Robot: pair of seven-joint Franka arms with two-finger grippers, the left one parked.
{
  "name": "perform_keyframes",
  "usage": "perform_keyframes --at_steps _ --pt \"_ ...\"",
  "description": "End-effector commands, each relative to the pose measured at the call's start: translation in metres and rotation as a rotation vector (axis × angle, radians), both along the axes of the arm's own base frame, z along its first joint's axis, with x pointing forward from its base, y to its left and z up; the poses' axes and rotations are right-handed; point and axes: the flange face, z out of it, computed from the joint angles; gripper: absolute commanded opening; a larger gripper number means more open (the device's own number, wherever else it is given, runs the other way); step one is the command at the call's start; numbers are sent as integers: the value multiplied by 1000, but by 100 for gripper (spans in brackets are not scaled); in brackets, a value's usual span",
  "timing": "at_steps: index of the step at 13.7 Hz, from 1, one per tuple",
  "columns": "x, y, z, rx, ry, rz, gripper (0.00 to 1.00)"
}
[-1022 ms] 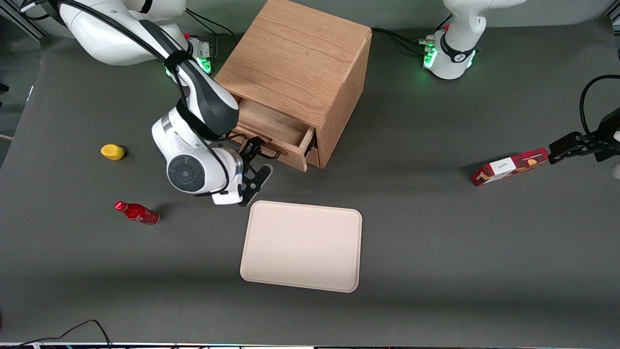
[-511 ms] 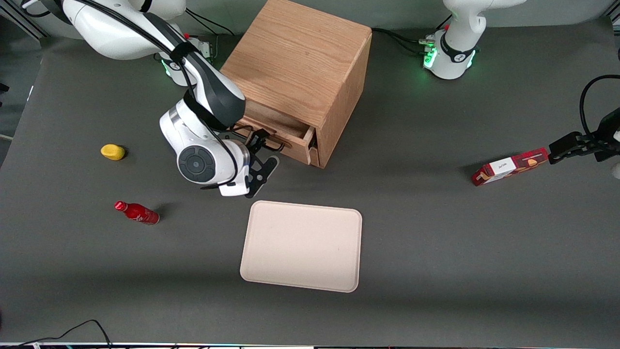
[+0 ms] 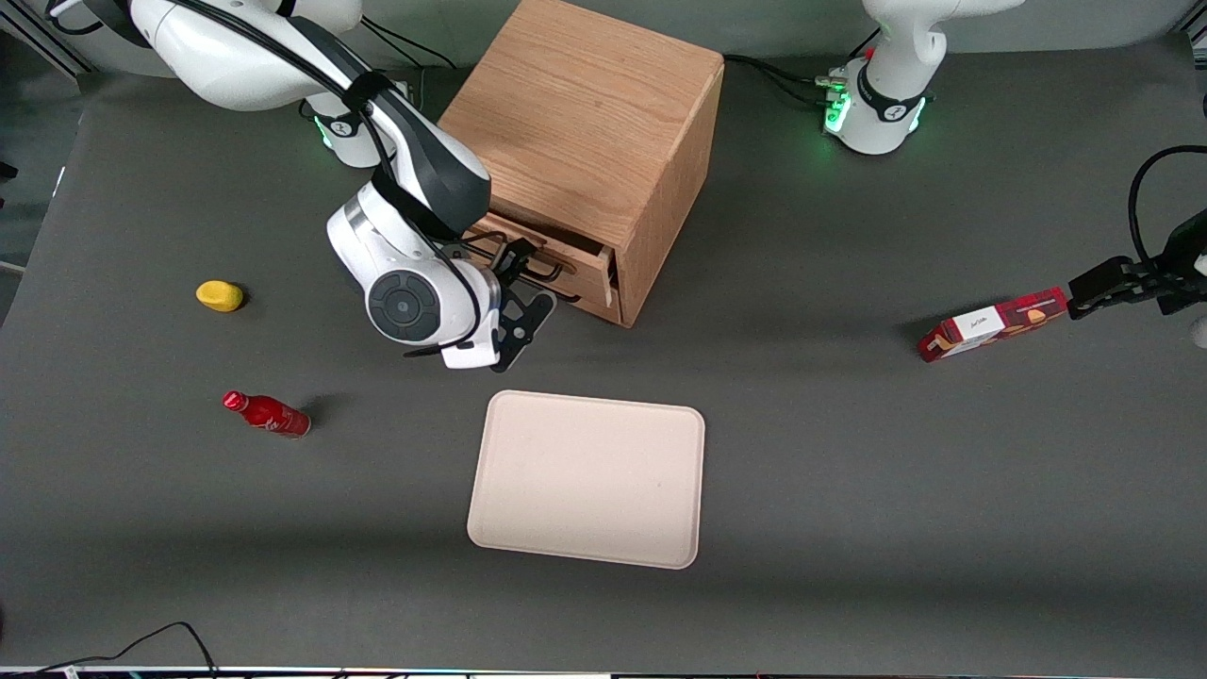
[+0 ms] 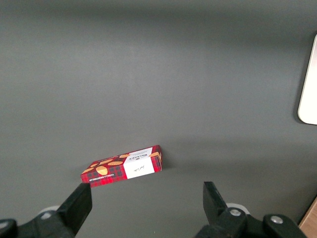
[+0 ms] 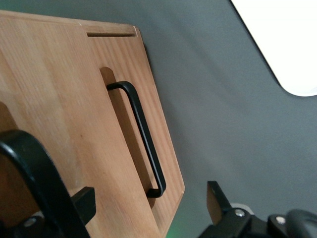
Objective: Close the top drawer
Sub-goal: 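Push the drawer into the cabinet with the right gripper, then press the drawer fully shut with the right gripper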
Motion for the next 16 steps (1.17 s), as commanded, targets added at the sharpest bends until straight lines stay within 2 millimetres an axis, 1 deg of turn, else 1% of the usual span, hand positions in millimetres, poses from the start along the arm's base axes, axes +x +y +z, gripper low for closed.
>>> perform_keyframes --at_steps 1,4,7,9,16 --pt "-16 11 -9 -27 -8 -12 100" --pt "-21 18 -9 -33 -2 -24 100" --pt "-22 19 -8 -37 -2 -31 100" --pt "-26 24 -6 -36 0 -31 100" --pt "-29 27 -9 -43 10 -34 100"
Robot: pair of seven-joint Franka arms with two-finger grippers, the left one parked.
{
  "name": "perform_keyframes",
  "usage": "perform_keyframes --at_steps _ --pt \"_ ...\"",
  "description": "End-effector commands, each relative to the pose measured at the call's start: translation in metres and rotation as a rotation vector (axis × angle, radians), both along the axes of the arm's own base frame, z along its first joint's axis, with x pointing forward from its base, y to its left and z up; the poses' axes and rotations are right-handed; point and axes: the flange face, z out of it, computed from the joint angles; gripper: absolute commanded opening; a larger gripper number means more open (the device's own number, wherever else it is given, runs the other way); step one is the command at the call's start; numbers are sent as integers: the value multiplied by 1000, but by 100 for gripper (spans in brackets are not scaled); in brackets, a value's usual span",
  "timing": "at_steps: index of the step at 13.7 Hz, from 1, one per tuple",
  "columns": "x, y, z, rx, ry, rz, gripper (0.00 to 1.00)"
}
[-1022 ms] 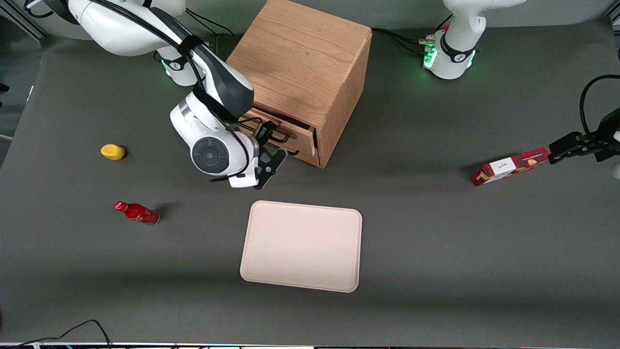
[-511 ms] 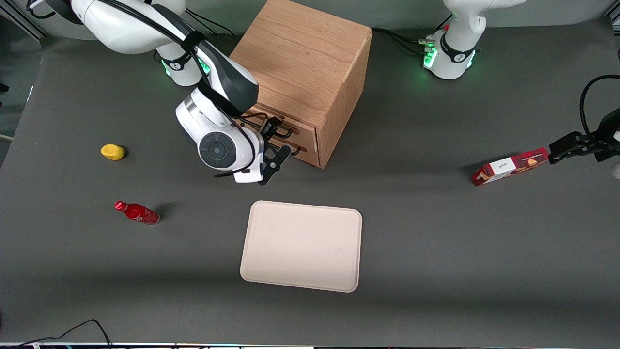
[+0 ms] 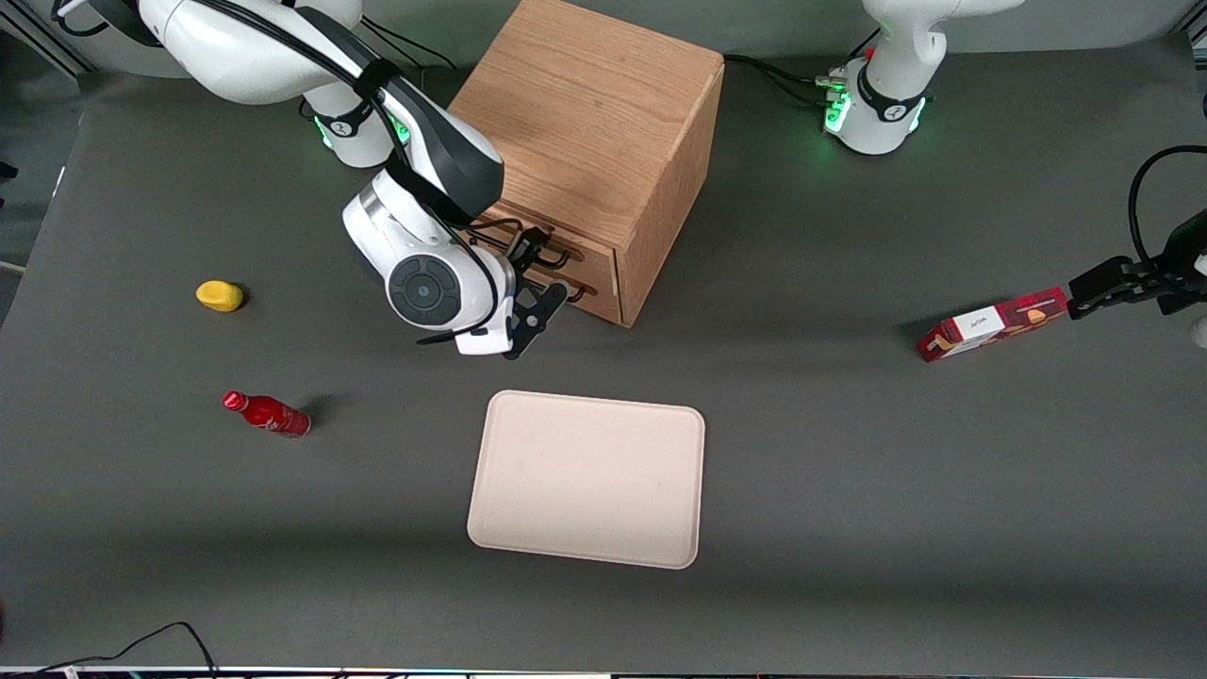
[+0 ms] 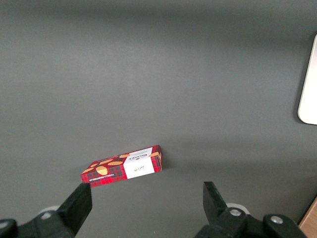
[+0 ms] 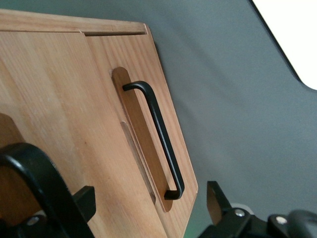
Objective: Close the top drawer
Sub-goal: 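Press the drawer fully shut with the right gripper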
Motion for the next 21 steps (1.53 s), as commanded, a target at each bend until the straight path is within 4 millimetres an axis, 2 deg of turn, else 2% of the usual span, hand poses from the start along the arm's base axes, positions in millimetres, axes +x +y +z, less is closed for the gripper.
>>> perform_keyframes --at_steps 1,4,7,16,20,21 --pt "-16 13 -10 -24 -1 -11 100" --pt "-7 7 -1 -19 -8 -25 100" --pt "6 4 17 -6 -17 -38 100" --pt "11 -1 47 -23 9 -40 100" --pt "25 -16 89 -15 -23 -67 100" --pt "33 -29 99 -35 -33 -105 100"
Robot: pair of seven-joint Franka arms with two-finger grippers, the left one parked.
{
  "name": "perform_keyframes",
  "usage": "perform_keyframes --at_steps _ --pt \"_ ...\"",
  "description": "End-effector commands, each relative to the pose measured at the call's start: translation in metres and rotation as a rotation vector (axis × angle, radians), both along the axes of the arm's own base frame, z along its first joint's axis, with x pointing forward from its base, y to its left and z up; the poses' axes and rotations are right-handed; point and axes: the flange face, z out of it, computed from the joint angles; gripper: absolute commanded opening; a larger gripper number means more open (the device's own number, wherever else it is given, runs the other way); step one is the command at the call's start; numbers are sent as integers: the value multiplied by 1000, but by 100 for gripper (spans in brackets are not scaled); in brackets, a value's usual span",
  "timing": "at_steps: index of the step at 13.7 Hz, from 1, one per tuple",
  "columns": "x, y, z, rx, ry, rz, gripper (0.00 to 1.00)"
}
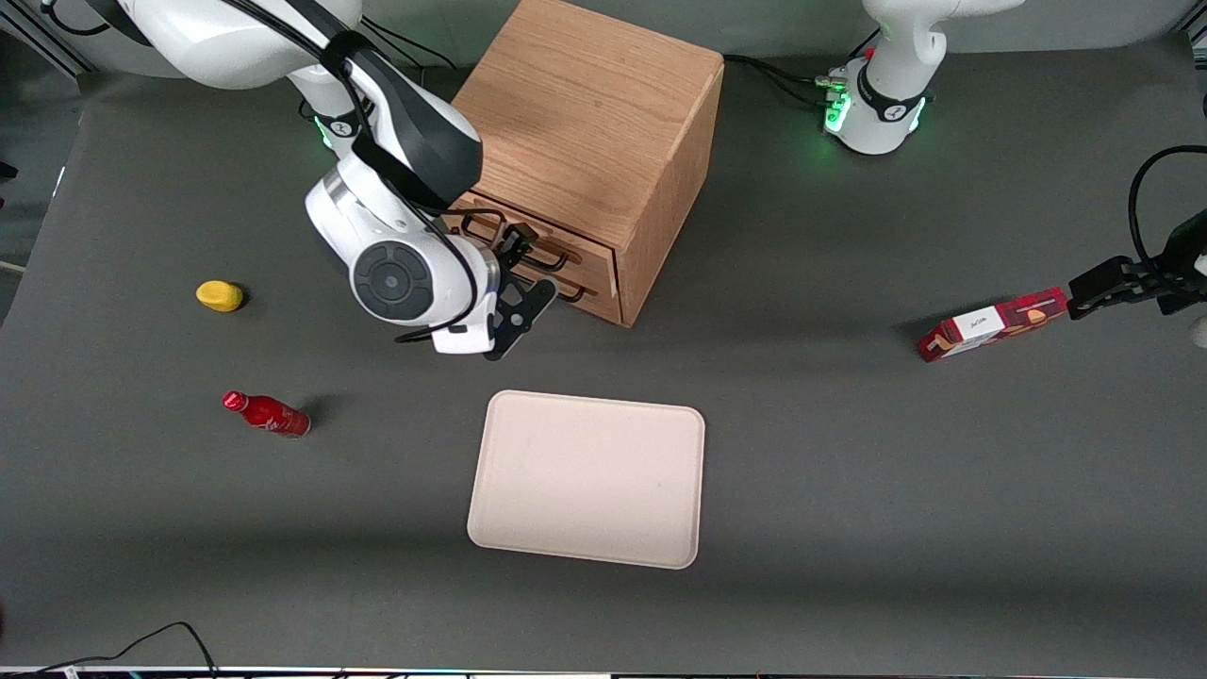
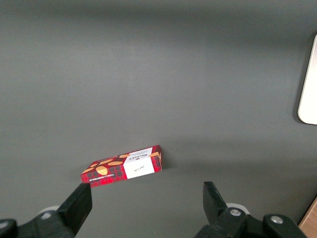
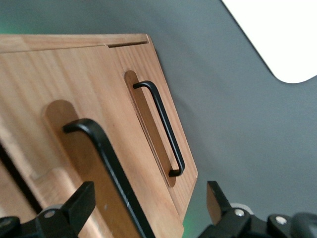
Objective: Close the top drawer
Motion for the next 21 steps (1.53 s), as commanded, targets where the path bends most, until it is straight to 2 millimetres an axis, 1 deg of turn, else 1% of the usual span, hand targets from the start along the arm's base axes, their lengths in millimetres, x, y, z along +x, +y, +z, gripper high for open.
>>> perform_keyframes --at_steps 1,2,4,5,7,9,10,11,12,13,14,15,16,18,20,21 --pt "13 -24 37 -35 -26 -79 100" --pt "17 -35 49 -43 -37 -94 100" --pt "26 -70 80 -71 -101 -163 100" --pt "27 -86 97 -83 -134 -195 100" --pt "35 -129 124 -116 -195 -274 100" --pt "36 -166 148 -185 -274 -340 100" --pt "38 -185 154 -230 -306 -372 100" --pt "42 -208 160 -248 -325 -416 100" --pt "46 -236 168 -261 -349 -482 100" --pt "50 -271 173 -265 -376 -573 100" --pt "51 -302 178 -250 -393 -640 100" --pt "51 -325 176 -239 -405 -693 100" --pt "50 -343 177 -224 -436 -745 100" --pt "43 -363 165 -216 -474 -816 100" --pt "30 -371 156 -210 -481 -833 100" --pt "25 -372 160 -210 -481 -836 100"
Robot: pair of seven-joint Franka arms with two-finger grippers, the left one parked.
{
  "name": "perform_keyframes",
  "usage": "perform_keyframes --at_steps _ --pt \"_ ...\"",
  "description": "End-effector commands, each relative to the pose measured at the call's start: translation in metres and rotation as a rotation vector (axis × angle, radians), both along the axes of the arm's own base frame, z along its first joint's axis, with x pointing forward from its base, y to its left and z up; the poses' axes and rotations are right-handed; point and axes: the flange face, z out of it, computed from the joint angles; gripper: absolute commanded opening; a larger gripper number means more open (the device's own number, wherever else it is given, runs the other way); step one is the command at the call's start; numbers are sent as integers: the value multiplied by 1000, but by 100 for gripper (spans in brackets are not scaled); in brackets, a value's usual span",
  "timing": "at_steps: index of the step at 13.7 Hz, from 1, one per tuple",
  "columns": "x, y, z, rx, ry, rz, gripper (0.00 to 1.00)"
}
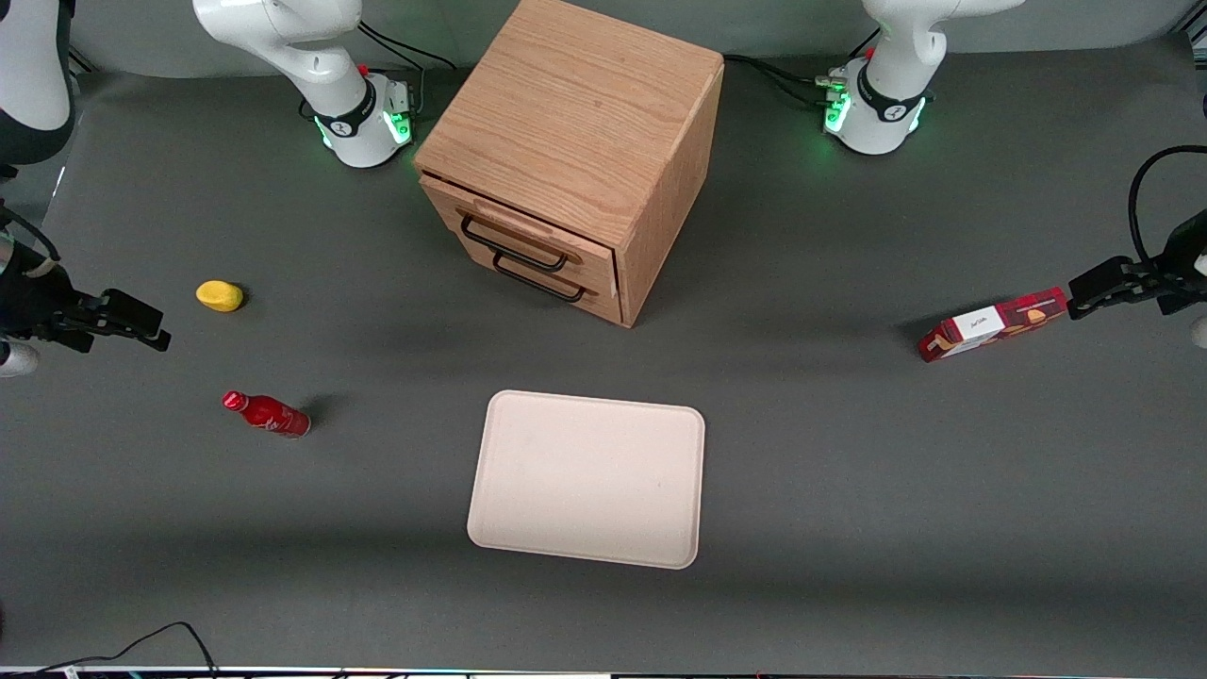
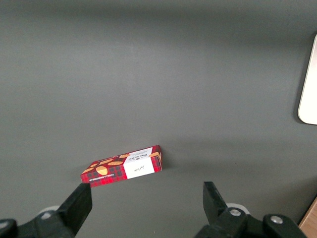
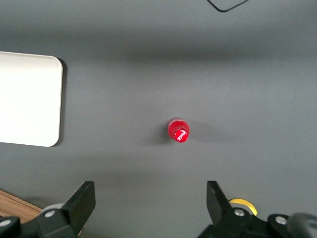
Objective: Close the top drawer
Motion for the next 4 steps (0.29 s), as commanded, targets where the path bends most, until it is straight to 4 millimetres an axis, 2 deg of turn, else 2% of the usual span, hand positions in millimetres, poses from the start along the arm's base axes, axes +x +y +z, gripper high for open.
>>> perform_keyframes --at_steps 1,4 --pt "-27 4 5 24 -17 -29 100" --pt "-35 1 8 26 -1 -32 100"
